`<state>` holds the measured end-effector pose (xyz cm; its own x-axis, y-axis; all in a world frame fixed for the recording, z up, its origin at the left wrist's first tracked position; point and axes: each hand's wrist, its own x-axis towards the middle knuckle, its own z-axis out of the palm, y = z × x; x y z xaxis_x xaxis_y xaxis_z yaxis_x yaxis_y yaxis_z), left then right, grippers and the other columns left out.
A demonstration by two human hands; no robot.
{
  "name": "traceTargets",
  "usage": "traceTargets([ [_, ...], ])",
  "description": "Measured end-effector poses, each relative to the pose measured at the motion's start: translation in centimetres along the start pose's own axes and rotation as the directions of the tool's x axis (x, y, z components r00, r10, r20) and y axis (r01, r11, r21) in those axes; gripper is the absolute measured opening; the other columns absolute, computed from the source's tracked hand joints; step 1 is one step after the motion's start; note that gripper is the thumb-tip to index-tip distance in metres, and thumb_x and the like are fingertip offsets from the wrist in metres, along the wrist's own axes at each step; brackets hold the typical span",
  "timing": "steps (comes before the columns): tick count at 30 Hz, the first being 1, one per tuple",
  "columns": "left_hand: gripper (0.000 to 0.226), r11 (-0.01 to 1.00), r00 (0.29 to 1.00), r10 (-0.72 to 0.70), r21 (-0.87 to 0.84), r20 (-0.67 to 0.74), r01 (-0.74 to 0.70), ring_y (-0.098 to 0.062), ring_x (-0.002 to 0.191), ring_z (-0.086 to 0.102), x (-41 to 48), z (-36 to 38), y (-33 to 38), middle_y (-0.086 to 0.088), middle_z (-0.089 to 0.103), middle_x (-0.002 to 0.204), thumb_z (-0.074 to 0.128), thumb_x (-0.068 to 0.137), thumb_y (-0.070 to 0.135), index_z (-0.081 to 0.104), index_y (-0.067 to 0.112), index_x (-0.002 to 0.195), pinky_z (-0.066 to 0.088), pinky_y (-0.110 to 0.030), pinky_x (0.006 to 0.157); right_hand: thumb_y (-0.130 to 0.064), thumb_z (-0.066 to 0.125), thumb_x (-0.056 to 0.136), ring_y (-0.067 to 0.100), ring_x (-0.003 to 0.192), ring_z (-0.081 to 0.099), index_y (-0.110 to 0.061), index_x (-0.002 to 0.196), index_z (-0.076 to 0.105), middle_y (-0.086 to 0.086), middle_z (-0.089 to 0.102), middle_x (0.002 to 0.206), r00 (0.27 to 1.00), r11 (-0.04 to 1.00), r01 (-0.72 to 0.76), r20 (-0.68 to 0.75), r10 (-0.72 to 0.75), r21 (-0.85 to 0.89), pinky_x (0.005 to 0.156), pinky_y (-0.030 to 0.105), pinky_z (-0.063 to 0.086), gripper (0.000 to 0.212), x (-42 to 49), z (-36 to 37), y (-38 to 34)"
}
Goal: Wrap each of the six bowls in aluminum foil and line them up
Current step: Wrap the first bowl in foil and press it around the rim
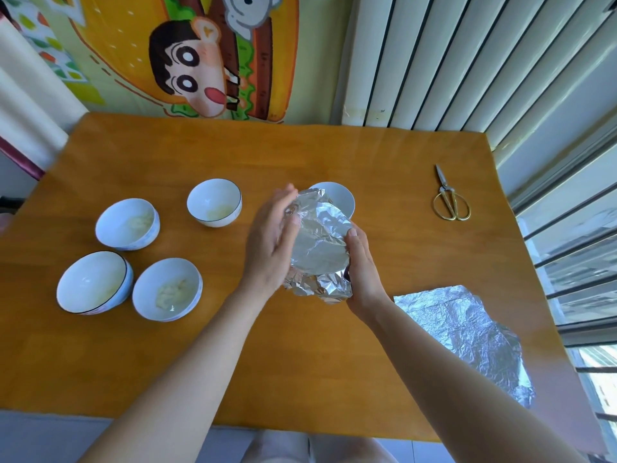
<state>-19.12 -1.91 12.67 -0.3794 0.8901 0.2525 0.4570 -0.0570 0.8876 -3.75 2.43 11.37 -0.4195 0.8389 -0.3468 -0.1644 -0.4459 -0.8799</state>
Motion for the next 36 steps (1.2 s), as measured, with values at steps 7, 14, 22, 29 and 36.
traceTargets([
  [7,0.047,0.965,0.978,-0.208,-0.166,-0.015,0.203,0.001,0.127,0.05,-1.8,1.5,0.2,0.009,0.056,0.137,0.038,0.1,0.04,0.054,0.018,0.138,0.04,-0.018,0.104,-0.038,0.034,0.107,0.026,0.118,0.062,-0.022,0.134,0.048,0.009,0.062,0.13,1.0,0.999,0.026,0.013,-0.026,0.038,0.095,0.045,0.054,0.035,-0.7,0.1,-0.2],
  [14,0.047,0.802,0.909,-0.415,-0.489,-0.042,0.344,0.004,0.118,0.057,-2.3,2.0,1.0,0.007,0.058,0.133,0.04,0.101,0.039,0.049,0.02,0.142,0.048,-0.015,0.089,-0.041,0.034,0.106,0.026,0.118,0.062,-0.023,0.133,0.048,0.007,0.062,0.129,0.999,0.996,0.026,0.026,-0.028,0.082,0.094,0.048,0.054,0.035,-1.1,0.5,-0.4],
  [22,0.047,0.41,0.764,-0.625,-0.766,0.16,0.496,-0.031,0.121,0.061,-2.6,2.1,1.5,-0.012,0.066,0.128,0.046,0.098,0.047,0.056,0.019,0.134,0.051,-0.047,0.097,-0.042,0.034,0.106,0.026,0.121,0.06,-0.023,0.135,0.045,0.009,0.058,0.134,0.999,0.998,0.033,0.017,-0.034,0.045,0.102,0.054,0.049,0.037,-1.5,0.6,-0.1],
  [29,0.059,0.33,0.726,-0.613,-0.734,0.312,0.594,-0.025,0.106,0.069,-3.0,1.7,1.9,-0.012,0.07,0.121,0.03,0.102,0.056,0.062,0.014,0.129,0.058,-0.036,0.078,-0.042,0.034,0.105,0.021,0.118,0.062,-0.023,0.133,0.047,0.006,0.059,0.131,0.998,0.998,0.065,0.011,-0.065,0.005,0.101,0.051,0.05,0.036,-1.7,0.8,-0.4],
  [36,0.061,0.318,0.708,-0.608,-0.706,0.36,0.632,-0.024,0.108,0.069,-3.1,1.6,2.5,-0.008,0.071,0.119,0.029,0.098,0.066,0.065,0.023,0.124,0.055,-0.038,0.083,-0.059,0.038,0.099,0.027,0.126,0.057,-0.022,0.138,0.047,0.011,0.057,0.137,1.0,0.999,0.022,0.006,-0.022,0.04,0.106,0.056,0.044,0.054,-1.6,0.8,0.2],
])
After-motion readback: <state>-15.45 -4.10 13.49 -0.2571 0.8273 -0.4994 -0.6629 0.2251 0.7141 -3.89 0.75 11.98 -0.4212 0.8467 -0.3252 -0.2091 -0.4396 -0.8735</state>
